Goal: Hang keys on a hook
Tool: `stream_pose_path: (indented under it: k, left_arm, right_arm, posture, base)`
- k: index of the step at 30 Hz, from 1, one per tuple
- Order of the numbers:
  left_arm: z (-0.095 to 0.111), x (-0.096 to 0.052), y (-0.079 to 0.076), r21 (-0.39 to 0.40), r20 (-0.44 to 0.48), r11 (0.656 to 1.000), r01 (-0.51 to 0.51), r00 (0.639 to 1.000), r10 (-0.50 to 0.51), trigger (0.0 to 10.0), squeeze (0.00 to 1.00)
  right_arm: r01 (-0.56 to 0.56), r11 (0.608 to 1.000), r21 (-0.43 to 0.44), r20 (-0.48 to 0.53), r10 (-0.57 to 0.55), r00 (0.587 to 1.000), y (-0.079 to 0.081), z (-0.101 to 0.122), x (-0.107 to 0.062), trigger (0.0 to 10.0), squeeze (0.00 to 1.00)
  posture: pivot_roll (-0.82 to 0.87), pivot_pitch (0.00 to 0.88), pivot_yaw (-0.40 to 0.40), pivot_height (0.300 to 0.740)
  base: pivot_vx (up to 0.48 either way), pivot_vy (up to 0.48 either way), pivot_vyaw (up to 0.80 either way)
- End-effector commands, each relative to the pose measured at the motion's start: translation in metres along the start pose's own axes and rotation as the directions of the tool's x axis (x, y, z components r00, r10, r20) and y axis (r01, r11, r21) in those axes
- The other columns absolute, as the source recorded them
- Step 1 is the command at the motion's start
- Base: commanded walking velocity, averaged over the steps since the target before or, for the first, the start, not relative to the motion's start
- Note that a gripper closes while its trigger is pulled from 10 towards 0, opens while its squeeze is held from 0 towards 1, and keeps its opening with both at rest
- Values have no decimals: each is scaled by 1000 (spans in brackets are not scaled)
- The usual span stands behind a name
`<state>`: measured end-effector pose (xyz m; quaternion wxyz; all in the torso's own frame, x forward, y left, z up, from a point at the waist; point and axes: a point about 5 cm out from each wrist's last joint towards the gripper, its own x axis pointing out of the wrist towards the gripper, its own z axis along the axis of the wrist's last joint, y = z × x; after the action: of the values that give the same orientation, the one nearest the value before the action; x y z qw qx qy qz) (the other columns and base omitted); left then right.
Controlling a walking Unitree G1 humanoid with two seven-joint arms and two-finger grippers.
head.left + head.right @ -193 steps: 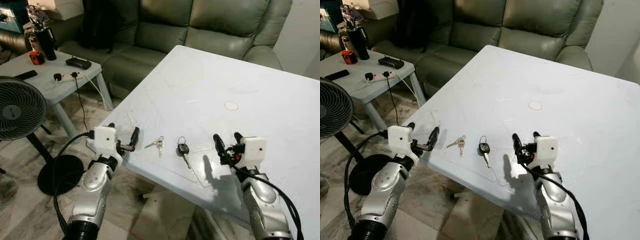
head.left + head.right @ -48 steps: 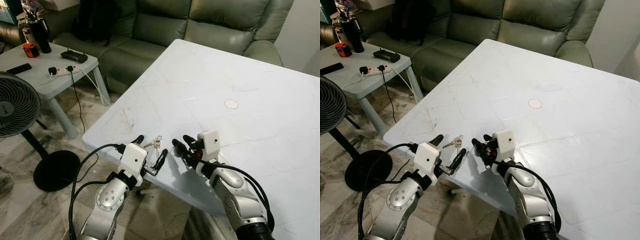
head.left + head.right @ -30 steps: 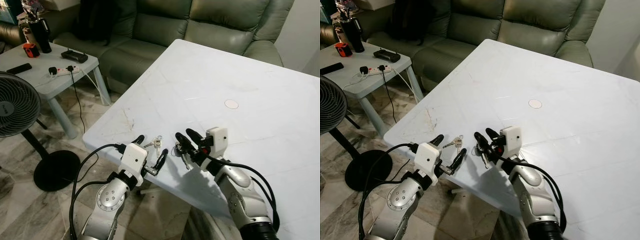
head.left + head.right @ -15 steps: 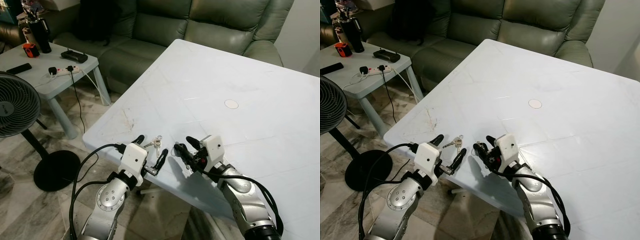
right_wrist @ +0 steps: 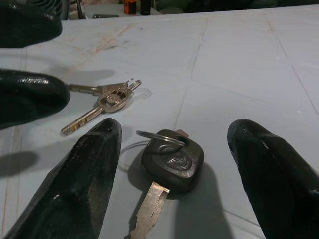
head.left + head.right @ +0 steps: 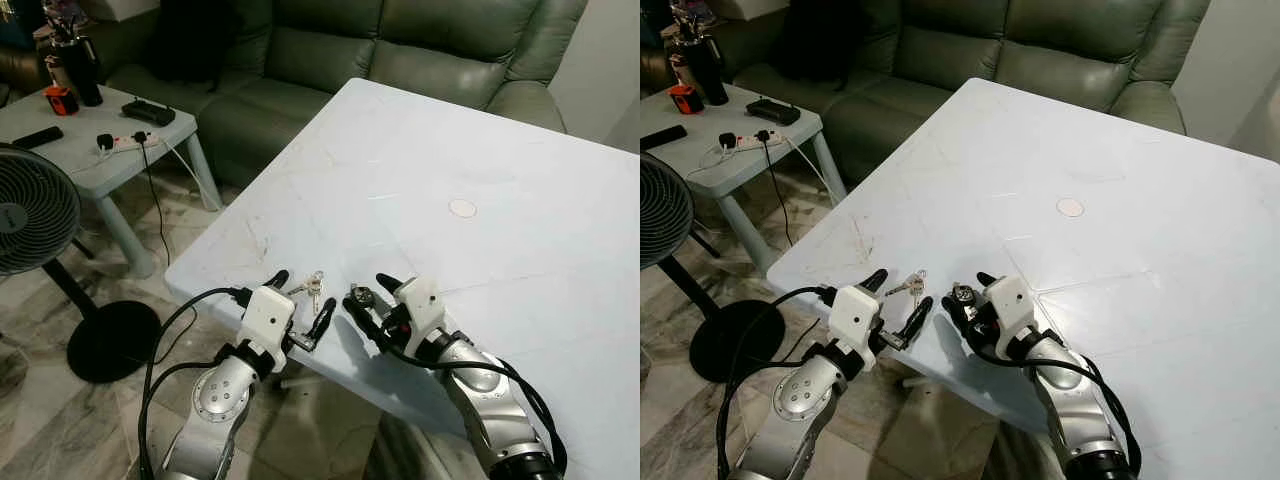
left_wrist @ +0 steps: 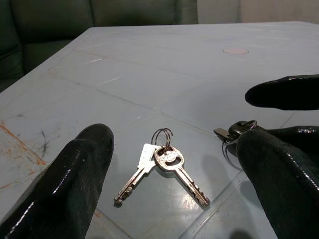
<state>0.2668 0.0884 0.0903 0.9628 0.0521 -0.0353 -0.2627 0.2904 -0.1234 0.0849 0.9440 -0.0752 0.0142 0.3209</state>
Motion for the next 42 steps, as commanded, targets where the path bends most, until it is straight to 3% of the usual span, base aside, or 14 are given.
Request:
stream_pose_path:
  k: [1, 6, 7, 9, 10, 12, 13, 14, 15, 17, 18, 35, 39, 42]
  left_arm:
    - [2, -1, -1, 11, 3, 1000, 5, 1000, -5, 10000, 0]
    - [2, 0, -1, 11, 4, 1000, 6, 1000, -6, 10000, 0]
    - [2, 0, -1, 11, 4, 1000, 6, 1000, -6, 10000, 0]
    - [2, 0, -1, 11, 4, 1000, 6, 1000, -6, 10000, 0]
    - [2, 0, -1, 11, 4, 1000, 4, 1000, -4, 10000, 0]
    - [2, 0, -2, 11, 3, 1000, 3, 1000, -4, 10000, 0]
    - [3, 0, -2, 11, 4, 1000, 3, 1000, -3, 10000, 0]
    - [3, 0, -2, 11, 5, 1000, 3, 1000, -3, 10000, 0]
    - [3, -1, -2, 11, 4, 1000, 2, 1000, -2, 10000, 0]
    - [3, -1, -2, 10, 4, 1000, 1, 1000, -1, 10000, 0]
    - [3, -1, -2, 10, 5, 1000, 1, 1000, -1, 10000, 0]
    - [3, -2, -2, 4, 2, 1000, -2, 1000, 2, 10000, 0]
    - [3, -2, -2, 2, 2, 1000, -3, 1000, 3, 10000, 0]
    - [2, -2, -2, 1, 1, 1000, -5, 1000, 5, 10000, 0]
  right_arm:
    - [-1, 1000, -6, 7, 1, 1000, 2, 0, 0, 10000, 0]
    - [14, 1000, -23, 9, -14, 1000, 5, -1, 2, 9765, 0]
    - [15, 1000, -20, 10, -14, 1000, 6, -2, 3, 8392, 0]
    - [15, 1000, -24, 29, -15, 999, 7, 0, 3, 8392, 0]
    - [54, 998, -38, 19, -53, 998, 9, -2, 5, 2510, 0]
    - [68, 997, -37, 27, -67, 997, 10, -2, 5, 2510, 0]
    - [74, 997, -37, 6, -74, 997, 11, -3, 7, 4549, 0]
    - [76, 996, -36, -7, -76, 997, 11, -4, 7, 4549, 0]
    - [59, 998, -34, 7, -59, 998, 15, -4, 7, 2039, 0]
    - [60, 998, -32, -1, -60, 998, 17, -5, 7, 4549, 0]
    - [60, 998, -29, -4, -61, 998, 17, -6, 7, 3608, 0]
    - [63, 997, -33, 6, -63, 998, 18, -6, 8, 3922, 0]
    - [54, 998, -27, 23, -54, 998, 20, -4, 7, 1922, 0]
    - [63, 998, -24, 20, -62, 998, 19, -5, 8, 2980, 0]
  posture:
    - [22, 97, -24, 740]
    - [22, 97, -24, 740]
    - [22, 97, -24, 740]
    - [25, 96, -27, 740]
    - [27, 96, -28, 740]
    - [27, 96, -28, 740]
    - [27, 98, -28, 740]
    - [27, 98, -28, 740]
    - [27, 98, -28, 740]
    - [28, 101, -28, 740]
    - [27, 101, -29, 740]
    - [27, 107, -30, 740]
    - [29, 107, -32, 740]
    - [29, 107, -32, 740]
  base:
    - [0, 0, 0]
    - [0, 0, 0]
    - [0, 0, 0]
    - [0, 0, 0]
    - [0, 0, 0]
    - [0, 0, 0]
    - [0, 0, 0]
    - [0, 0, 0]
    - [0, 0, 0]
    - [0, 0, 0]
    - [0, 0, 0]
    - [0, 0, 0]
    - [0, 0, 0]
    - [0, 0, 0]
